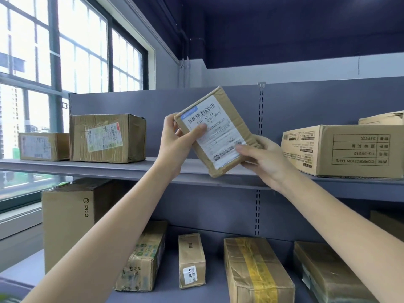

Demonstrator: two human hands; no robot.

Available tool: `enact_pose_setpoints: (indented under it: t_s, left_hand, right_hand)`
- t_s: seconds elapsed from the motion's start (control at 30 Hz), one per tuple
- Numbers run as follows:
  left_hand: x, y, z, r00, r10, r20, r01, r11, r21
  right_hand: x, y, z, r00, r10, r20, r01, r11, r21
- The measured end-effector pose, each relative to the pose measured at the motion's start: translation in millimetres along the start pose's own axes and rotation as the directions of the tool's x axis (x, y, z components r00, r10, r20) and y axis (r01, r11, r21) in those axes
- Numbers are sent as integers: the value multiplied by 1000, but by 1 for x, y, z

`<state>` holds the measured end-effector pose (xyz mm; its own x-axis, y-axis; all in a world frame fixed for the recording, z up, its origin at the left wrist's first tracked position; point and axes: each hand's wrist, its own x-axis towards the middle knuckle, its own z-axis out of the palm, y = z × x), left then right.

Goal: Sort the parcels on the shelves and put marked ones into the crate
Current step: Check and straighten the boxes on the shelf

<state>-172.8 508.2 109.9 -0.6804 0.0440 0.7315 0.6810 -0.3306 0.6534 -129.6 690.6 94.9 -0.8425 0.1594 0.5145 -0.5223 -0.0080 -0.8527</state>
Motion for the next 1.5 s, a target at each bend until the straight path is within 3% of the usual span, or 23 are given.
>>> enact_pose_setpoints:
  t_s: [0.1, 0.2, 0.3, 0.43, 0.57, 0.67, 0.73, 1.0, 1.33, 1.5]
  left_hand:
    - [5, -3, -11, 999, 14, -41, -9, 993, 115]
    - [8, -9, -21, 1000, 10, -23, -2, 956, 292]
    - [10, -13, -26, 1000, -29, 9, 24, 945, 327]
    - [14, -21, -33, 999, -36, -14, 38, 931, 364]
    - [20, -34, -41, 998, 27, 62, -56, 842, 537]
    - [28, -44, -46, 977, 138, 165, -214, 562, 799]
    - [36, -51, -50, 968, 134, 211, -250, 463, 851]
    - [73, -77, -68, 971, 47, 236, -232, 436, 869]
    - [112, -98, -73, 973, -25, 229, -215, 267, 939]
    - [119, -109, -75, 977, -29, 211, -195, 273, 942]
  right_hand:
    - [8, -4, 1, 981, -97, -170, 115, 988, 105]
    - [18, -9, 5, 925, -246, -291, 257, 966, -1]
    - [25, -15, 13, 897, -377, -232, 333, 920, -209]
    - [32, -7, 19, 901, -425, -85, 337, 811, -477]
    - [42, 3, 21, 928, -365, 77, 318, 667, -674]
    - [53, 7, 24, 930, -291, 226, 353, 527, -773]
    - [63, 10, 27, 927, -259, 271, 364, 444, -819]
    - [105, 34, 42, 946, -192, 260, 315, 376, -871]
    - [146, 48, 52, 961, -83, 264, 276, 290, -916]
    - [157, 55, 53, 962, -64, 264, 271, 294, -917]
